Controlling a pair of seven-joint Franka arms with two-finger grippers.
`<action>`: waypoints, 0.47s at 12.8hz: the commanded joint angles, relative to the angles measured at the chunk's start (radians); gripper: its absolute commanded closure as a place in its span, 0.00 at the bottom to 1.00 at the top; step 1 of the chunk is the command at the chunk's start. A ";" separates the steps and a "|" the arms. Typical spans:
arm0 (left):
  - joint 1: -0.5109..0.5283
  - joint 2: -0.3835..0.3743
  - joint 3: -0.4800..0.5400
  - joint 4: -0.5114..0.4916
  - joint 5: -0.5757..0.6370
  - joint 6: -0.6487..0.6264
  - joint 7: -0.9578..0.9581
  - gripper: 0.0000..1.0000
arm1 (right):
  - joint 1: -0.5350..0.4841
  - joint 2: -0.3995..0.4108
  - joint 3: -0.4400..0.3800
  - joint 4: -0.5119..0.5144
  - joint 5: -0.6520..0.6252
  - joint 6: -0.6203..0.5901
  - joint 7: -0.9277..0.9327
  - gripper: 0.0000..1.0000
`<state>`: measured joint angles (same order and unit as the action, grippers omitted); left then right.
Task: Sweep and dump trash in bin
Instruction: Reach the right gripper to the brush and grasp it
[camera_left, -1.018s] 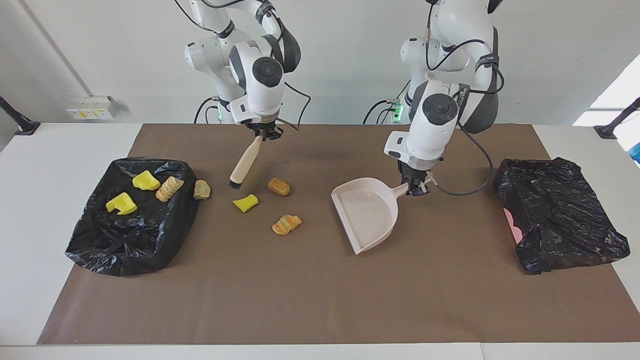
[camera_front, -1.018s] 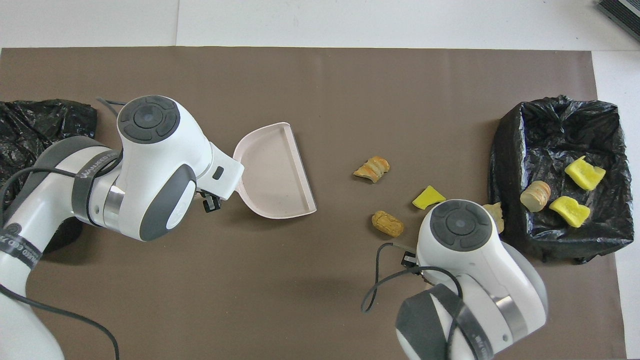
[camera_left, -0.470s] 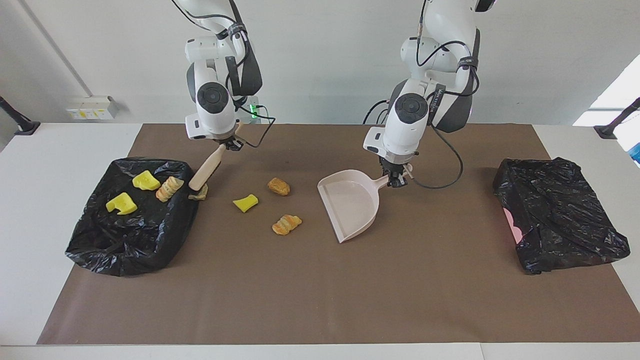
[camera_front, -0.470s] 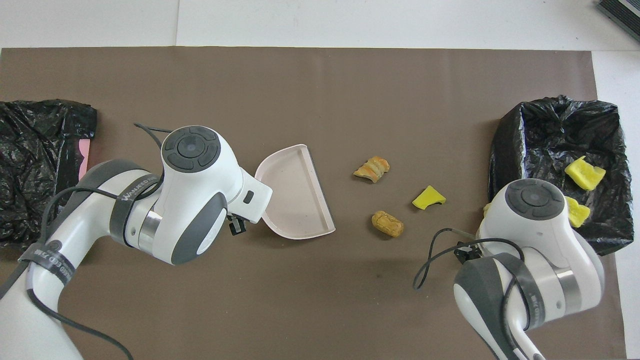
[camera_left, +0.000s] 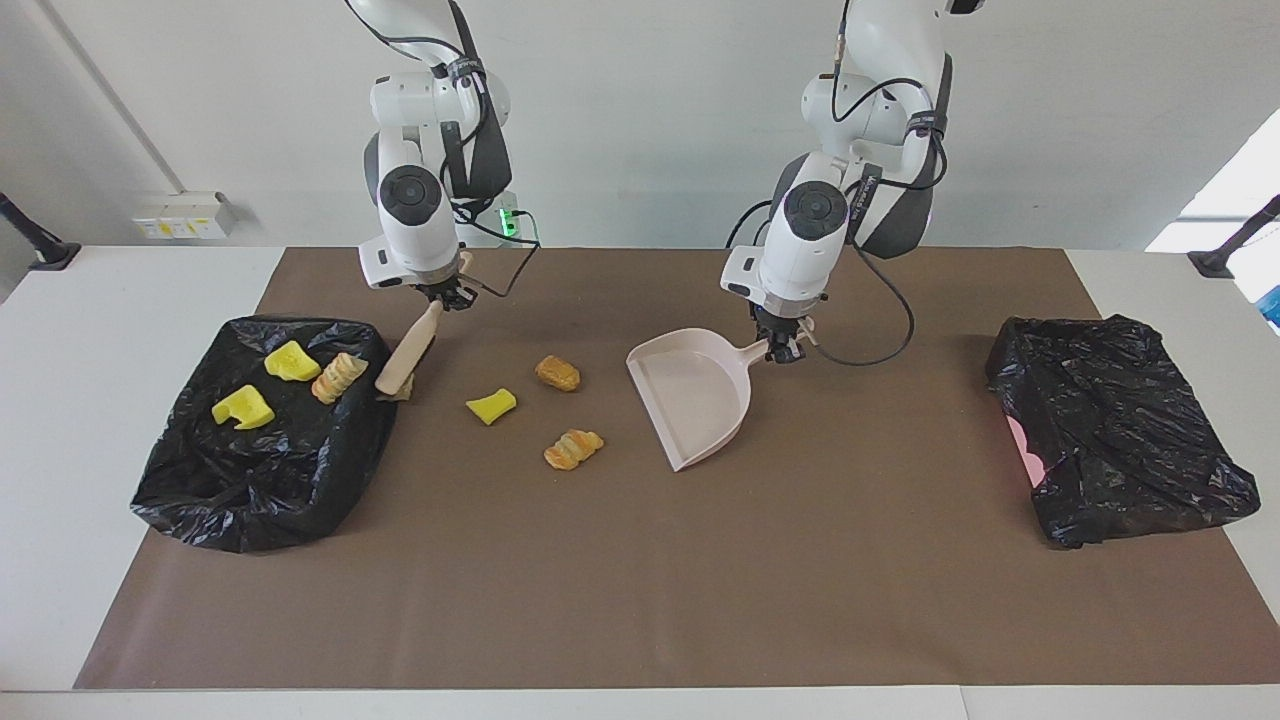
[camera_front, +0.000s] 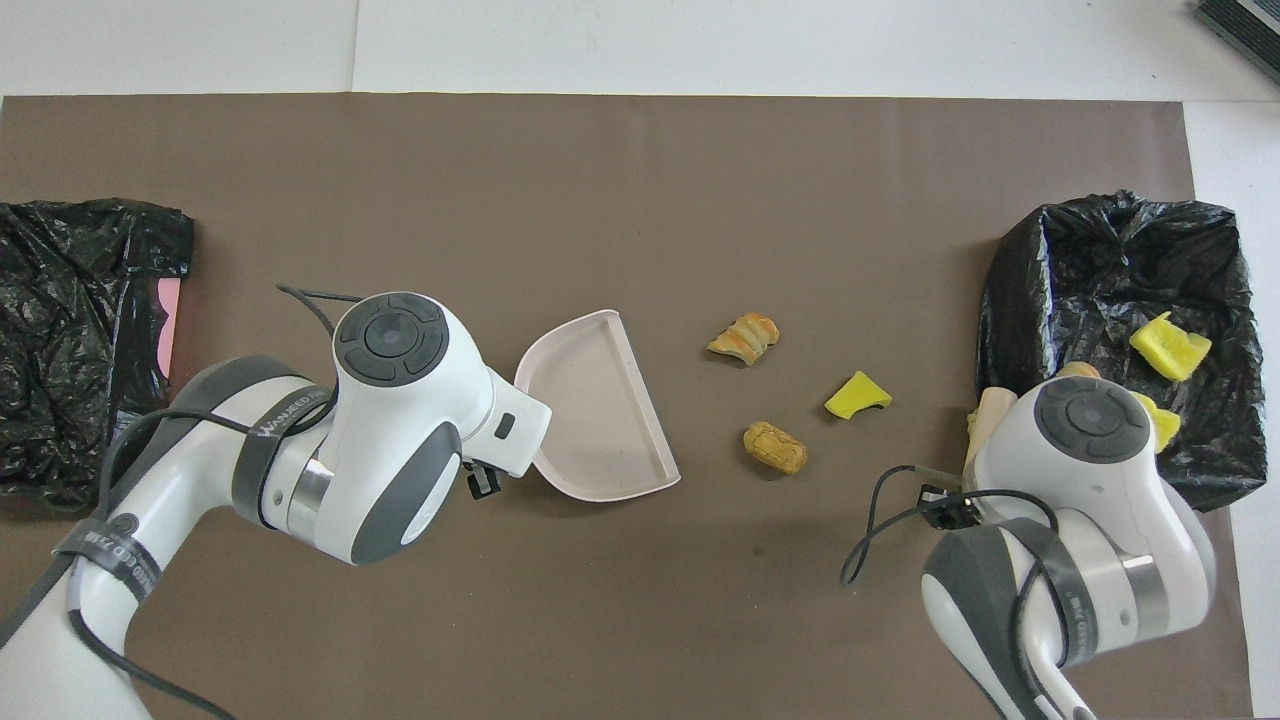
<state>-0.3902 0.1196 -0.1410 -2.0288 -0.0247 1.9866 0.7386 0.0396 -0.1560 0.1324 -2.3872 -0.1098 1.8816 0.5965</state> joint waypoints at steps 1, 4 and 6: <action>-0.024 -0.029 0.015 -0.044 -0.012 0.046 -0.033 1.00 | 0.040 0.015 0.009 0.009 0.082 0.022 -0.084 1.00; -0.026 -0.029 0.015 -0.047 -0.011 0.047 -0.035 1.00 | 0.115 0.039 0.009 0.055 0.151 0.019 -0.107 1.00; -0.026 -0.031 0.015 -0.047 -0.011 0.046 -0.036 1.00 | 0.158 0.082 0.010 0.149 0.179 -0.033 -0.092 1.00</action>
<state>-0.3971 0.1187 -0.1402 -2.0376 -0.0252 2.0042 0.7194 0.1805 -0.1240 0.1395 -2.3299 0.0390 1.8892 0.5213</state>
